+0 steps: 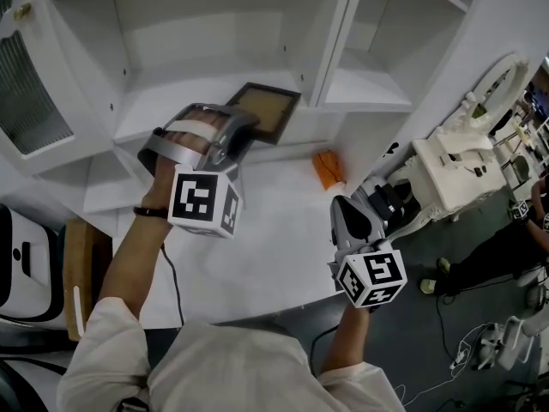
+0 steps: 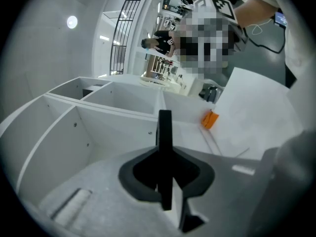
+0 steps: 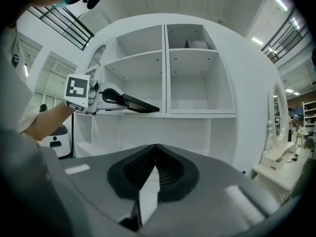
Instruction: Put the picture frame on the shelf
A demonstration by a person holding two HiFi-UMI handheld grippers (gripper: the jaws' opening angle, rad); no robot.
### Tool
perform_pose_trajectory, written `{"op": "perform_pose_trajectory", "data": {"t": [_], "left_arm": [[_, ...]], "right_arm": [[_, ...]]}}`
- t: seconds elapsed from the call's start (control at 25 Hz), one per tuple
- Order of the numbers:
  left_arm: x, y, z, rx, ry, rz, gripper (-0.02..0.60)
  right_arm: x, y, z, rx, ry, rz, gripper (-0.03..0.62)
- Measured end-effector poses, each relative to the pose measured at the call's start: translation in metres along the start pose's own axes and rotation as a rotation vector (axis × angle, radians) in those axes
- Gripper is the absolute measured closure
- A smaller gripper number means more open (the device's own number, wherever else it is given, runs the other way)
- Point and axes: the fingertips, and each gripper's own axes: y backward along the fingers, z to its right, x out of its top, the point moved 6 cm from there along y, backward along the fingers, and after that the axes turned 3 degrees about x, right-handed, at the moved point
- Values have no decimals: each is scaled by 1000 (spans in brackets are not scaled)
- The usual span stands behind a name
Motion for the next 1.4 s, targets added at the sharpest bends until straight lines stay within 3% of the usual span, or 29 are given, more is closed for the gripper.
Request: {"op": "perform_pose_trajectory", "data": {"t": [0.4,1.4], "left_arm": [[-5,-14,2,-39,-40,-24,537],[-11,-37,12,-159,-7,-12,477]], "right_arm": [[2,-4,3,3,-8,7,589],[-3,-8,14,-20,-15,-14,589]]}}
